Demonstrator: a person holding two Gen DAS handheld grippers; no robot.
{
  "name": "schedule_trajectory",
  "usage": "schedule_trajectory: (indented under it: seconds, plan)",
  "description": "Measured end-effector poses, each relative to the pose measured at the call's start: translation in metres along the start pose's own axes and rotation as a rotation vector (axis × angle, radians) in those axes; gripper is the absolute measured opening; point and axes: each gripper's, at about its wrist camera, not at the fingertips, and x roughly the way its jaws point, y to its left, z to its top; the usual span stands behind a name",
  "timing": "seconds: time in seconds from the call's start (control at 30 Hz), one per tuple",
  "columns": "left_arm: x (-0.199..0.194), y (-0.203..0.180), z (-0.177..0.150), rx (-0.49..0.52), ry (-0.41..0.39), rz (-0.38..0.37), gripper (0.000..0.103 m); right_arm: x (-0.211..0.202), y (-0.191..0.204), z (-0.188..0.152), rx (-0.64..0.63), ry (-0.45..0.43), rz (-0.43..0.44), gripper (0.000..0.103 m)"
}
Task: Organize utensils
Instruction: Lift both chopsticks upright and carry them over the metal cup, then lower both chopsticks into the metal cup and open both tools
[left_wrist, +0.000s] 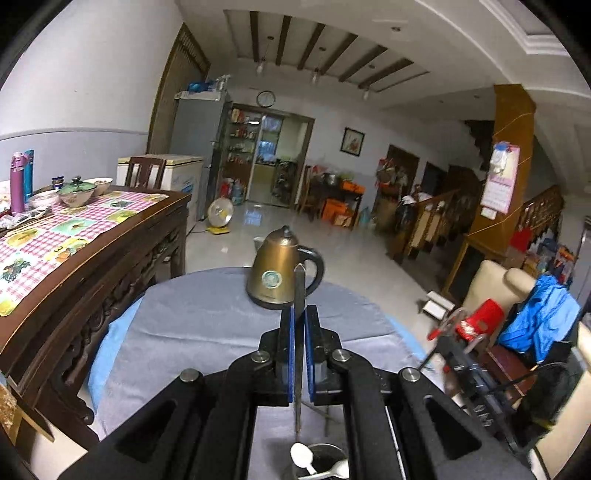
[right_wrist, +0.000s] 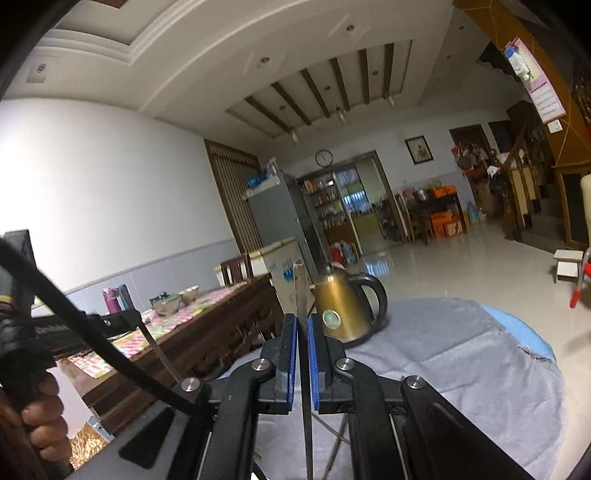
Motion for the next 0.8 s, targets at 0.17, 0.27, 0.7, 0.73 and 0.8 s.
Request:
schedule_trajectory:
  seconds: [0.17, 0.27, 0.7, 0.73, 0.8]
  plan:
    - [-0.008, -0.006, -0.008, 0.0, 0.023, -0.043, 0.005, -0.005, 0.017, -0.005, -0.042, -0.003, 0.008, 0.007]
    - [-0.006, -0.008, -0.014, 0.002, 0.039, -0.05, 0.005, -0.007, 0.017, -0.006, -0.038, -0.018, 0.01, 0.007]
    - [0.021, -0.008, -0.039, -0.006, 0.135, -0.001, 0.005, -0.017, 0.027, -0.015, -0.113, -0.01, 0.036, 0.007]
    - [0.023, -0.008, -0.041, -0.005, 0.146, 0.002, 0.005, -0.015, 0.025, -0.017, -0.11, 0.002, 0.034, 0.007]
    - [0.024, -0.008, -0.043, -0.002, 0.157, 0.004, 0.005, -0.012, 0.021, -0.02, -0.098, 0.019, 0.035, 0.007]
